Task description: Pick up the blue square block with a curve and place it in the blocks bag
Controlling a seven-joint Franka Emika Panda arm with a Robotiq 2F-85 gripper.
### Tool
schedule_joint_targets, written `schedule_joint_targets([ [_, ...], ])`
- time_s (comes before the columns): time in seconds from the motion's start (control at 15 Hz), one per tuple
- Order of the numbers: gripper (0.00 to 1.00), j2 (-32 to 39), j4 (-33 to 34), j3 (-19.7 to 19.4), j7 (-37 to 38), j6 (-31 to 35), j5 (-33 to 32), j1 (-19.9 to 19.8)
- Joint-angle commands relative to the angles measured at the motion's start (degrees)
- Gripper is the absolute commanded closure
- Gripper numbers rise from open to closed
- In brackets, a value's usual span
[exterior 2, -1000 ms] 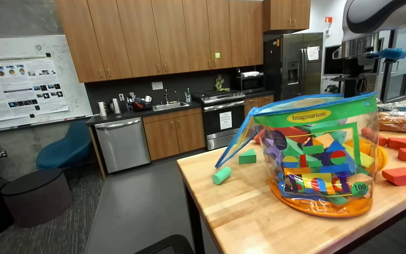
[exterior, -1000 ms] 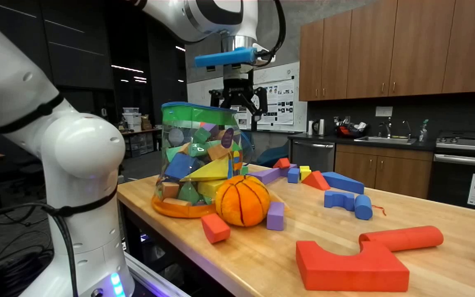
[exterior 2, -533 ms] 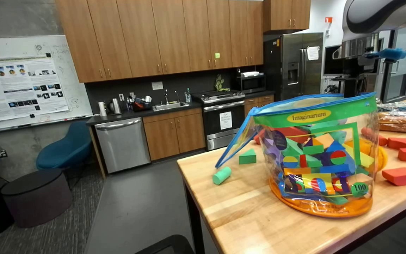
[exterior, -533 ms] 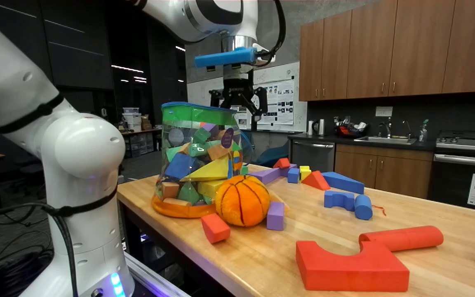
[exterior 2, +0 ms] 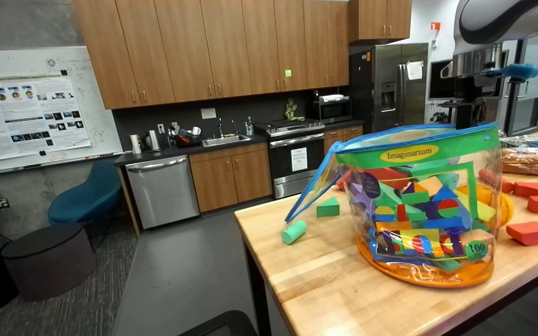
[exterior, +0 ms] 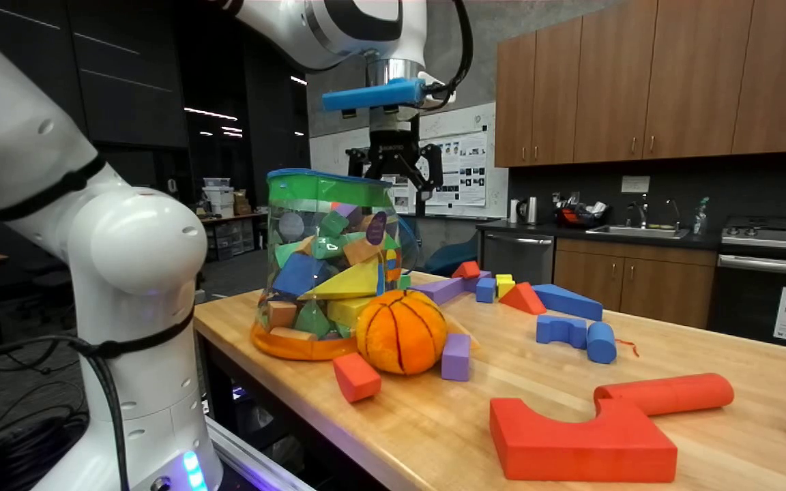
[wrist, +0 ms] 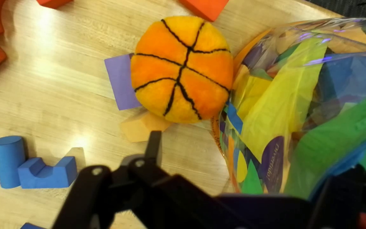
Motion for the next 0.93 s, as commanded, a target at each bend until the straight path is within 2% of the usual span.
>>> schedule_joint_targets([
  [0.0,0.0,0.0,0.1,0.1,-0.1,-0.1,0.1,-0.1],
  [0.2,0.0,0.6,2.1,0.8,1.6,-0.8,1.9,0.3],
  [0.4,0.0,-5.5,6.1,2.5,-0.9,-2.7,7.2,3.5],
  [0.73,0.0,-10.9,17.7,5.4,-1.5,-4.9,7.8,7.1],
  [0.87,0.0,-11.3,21.7,5.2,-1.6,-5.3,6.4,7.7],
])
